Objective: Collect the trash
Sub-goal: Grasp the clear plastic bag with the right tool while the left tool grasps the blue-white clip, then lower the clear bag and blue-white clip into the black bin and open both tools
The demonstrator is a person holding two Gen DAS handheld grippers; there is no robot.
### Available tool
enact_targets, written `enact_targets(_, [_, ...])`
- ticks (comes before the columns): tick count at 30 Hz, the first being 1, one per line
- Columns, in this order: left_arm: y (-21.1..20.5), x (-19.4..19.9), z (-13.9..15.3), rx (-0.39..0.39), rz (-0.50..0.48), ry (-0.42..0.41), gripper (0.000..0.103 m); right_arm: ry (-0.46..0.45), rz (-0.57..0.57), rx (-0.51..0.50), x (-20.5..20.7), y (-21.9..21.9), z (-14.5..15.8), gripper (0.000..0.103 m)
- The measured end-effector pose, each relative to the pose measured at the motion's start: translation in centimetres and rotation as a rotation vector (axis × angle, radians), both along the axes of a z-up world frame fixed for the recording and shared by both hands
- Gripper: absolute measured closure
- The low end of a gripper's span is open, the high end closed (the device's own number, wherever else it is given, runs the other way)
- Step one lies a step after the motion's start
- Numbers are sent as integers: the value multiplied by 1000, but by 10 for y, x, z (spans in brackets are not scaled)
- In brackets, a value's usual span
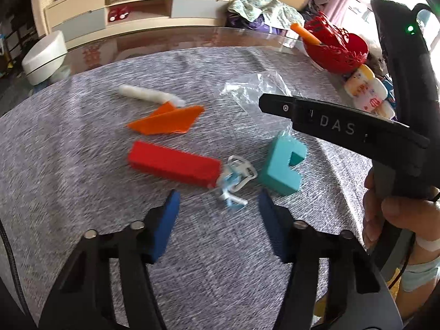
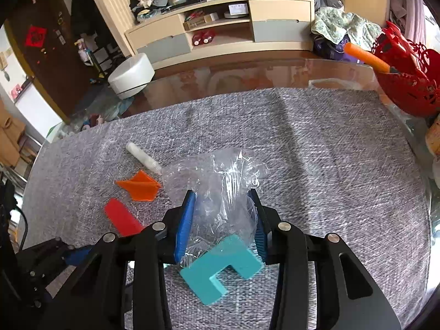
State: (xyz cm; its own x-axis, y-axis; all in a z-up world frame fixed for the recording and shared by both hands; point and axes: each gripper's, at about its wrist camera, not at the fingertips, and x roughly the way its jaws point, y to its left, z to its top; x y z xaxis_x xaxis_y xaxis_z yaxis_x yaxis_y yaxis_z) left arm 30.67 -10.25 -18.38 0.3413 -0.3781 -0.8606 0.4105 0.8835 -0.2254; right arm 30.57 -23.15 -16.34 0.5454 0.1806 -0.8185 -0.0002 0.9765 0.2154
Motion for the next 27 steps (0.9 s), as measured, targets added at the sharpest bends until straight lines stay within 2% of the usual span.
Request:
enact_targets(4, [-13, 2, -6, -1, -23, 15, 72, -17, -16, 0, -7, -13, 8, 63])
enact_targets(5, [-16, 2, -8, 3, -27, 17, 78, -19, -18, -1, -8, -15, 9, 63])
enact_targets(6, [-18, 2, -10, 8, -29, 18, 90, -22, -19, -1, -10, -17, 11, 63])
enact_targets(7, [-20, 2, -13, 9, -35, 24, 93, -23, -20, -1, -12, -17, 11, 63])
enact_targets(12, [-27, -9, -10, 15, -54, 15, 93, -30, -32, 14, -33, -26, 16, 63])
enact_targets(20, [-13, -55, 23, 42, -39, -43, 94, -81, -64, 33, -99, -25, 36, 63])
enact_targets(27, [16, -109, 21, 53, 38, -23, 93, -106, -86, 61, -154, -18, 40, 63])
